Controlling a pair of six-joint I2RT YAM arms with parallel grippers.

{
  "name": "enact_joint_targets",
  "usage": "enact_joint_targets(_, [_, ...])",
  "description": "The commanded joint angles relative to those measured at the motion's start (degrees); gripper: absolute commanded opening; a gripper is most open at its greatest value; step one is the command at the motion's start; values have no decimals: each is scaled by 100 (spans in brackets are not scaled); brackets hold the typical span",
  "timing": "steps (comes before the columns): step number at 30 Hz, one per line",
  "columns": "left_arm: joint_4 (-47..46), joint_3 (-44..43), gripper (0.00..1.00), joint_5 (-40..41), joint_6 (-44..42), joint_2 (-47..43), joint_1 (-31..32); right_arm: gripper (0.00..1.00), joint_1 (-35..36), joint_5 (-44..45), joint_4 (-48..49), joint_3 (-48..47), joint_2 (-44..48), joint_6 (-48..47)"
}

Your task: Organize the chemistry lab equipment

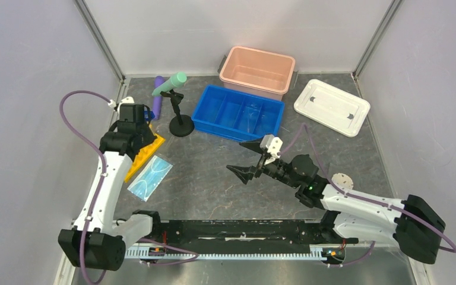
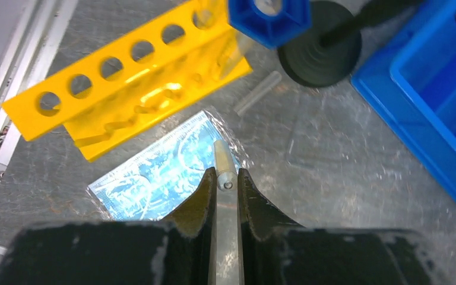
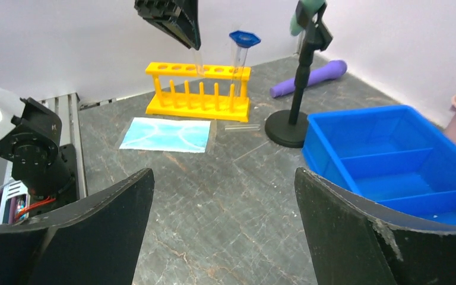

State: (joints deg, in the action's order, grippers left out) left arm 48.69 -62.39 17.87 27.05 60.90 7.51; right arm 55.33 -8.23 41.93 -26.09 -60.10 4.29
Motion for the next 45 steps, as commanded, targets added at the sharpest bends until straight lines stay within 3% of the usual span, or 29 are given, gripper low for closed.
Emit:
enact_joint_targets(1, [-483, -33, 16, -185, -61, 223, -497, 94, 1, 262, -383, 69, 424, -158])
enact_joint_targets(13, [-954, -237, 18, 23, -138, 969, -994, 96, 2, 237, -523, 77, 696, -212])
enact_joint_targets(45, [-1450, 27, 21, 97, -182, 1786, -1125, 98, 3, 331, -511, 223, 916, -258])
